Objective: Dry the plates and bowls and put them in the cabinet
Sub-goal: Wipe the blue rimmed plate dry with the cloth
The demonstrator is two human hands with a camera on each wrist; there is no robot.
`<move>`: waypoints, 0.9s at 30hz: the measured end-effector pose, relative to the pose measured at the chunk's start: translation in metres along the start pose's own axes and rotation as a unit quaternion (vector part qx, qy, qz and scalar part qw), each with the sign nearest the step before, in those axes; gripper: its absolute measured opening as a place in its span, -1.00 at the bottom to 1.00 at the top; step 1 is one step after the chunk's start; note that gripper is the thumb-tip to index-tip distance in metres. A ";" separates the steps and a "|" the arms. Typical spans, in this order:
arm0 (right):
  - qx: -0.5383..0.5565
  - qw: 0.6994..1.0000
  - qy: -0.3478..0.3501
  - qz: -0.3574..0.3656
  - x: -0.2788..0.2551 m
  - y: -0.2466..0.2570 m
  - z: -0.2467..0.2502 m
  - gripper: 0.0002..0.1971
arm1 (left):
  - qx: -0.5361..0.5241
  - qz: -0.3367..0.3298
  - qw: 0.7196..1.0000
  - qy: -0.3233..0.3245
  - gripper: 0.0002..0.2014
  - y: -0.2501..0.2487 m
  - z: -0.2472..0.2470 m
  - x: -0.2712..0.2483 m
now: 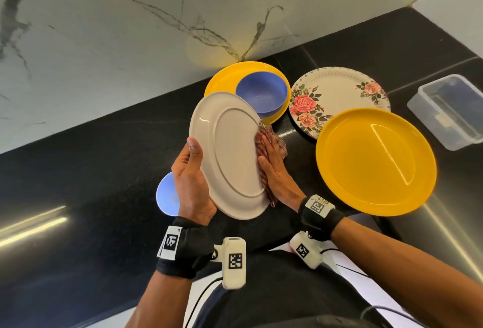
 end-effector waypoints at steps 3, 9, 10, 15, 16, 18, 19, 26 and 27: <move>0.019 1.000 -0.002 0.001 -0.002 0.005 -0.003 -0.34 | -0.003 -0.001 1.000 -0.014 -0.58 0.001 -0.001 0.001; -0.061 0.993 0.064 0.083 -0.028 0.039 -0.023 -0.36 | -0.017 0.009 0.999 -0.044 -0.55 -0.002 -0.005 0.000; -0.077 0.988 0.077 0.112 -0.034 0.050 -0.028 -0.35 | -0.024 0.014 0.999 -0.045 -0.51 -0.001 -0.005 0.000; -0.189 0.945 0.120 0.237 -0.046 0.084 -0.046 -0.38 | -0.056 0.052 0.996 -0.054 -0.46 0.001 -0.005 -0.001; -0.207 0.939 0.118 0.247 -0.046 0.084 -0.047 -0.39 | -0.063 0.055 0.995 -0.057 -0.46 0.001 -0.003 -0.001; -0.247 0.925 0.107 0.269 -0.046 0.079 -0.048 -0.41 | -0.087 0.060 0.993 -0.059 -0.45 0.001 -0.001 -0.002; -0.268 0.916 0.103 0.279 -0.045 0.075 -0.048 -0.42 | -0.101 0.063 0.991 -0.059 -0.43 0.001 -0.001 -0.003; -0.321 0.900 0.112 0.274 -0.049 0.022 -0.032 -0.41 | -0.090 0.069 0.992 -0.052 -0.40 -0.003 0.002 -0.005; -0.307 0.914 0.115 0.239 -0.049 0.013 -0.028 -0.40 | -0.065 0.050 0.995 -0.064 -0.48 -0.005 0.003 -0.005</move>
Point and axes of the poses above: each hand's wrist, its own x-axis towards the middle knuckle, its own z-axis out of the back of the hand, y = z × x, the point moved 3 cm from there along x, towards the middle knuckle, and after that the axes turned 8 degrees about y, right-handed, at the moved point
